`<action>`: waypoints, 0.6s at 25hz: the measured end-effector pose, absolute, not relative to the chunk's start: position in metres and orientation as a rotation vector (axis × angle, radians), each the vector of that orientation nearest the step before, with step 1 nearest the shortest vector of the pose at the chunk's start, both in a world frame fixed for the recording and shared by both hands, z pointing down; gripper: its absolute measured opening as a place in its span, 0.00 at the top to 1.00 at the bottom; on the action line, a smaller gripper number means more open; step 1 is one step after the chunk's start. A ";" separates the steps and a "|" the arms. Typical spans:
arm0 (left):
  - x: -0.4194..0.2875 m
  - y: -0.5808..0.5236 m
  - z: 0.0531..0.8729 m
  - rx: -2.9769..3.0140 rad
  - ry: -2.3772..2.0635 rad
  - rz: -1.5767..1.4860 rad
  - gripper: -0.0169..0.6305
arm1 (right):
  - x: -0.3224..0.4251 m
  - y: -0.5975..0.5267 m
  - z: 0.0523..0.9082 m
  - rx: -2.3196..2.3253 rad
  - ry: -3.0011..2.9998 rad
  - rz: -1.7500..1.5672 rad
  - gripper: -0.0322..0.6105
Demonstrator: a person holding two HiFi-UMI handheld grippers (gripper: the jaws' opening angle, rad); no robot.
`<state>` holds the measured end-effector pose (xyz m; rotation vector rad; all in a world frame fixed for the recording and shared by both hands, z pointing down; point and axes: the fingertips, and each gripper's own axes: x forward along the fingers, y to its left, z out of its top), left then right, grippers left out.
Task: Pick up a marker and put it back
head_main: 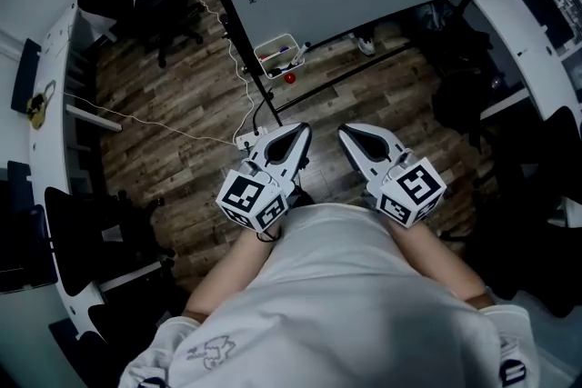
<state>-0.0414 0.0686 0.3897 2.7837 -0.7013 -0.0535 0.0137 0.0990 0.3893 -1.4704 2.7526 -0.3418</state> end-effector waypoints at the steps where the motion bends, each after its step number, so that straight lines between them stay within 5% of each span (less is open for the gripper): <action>1: -0.044 0.075 0.391 2.782 -0.713 -0.052 0.97 | 0.011 0.103 0.392 -1.456 2.763 -0.355 0.93; 15: -0.069 0.112 0.406 2.737 -0.819 -0.034 0.97 | -0.019 0.132 0.405 -1.332 2.878 -0.369 0.93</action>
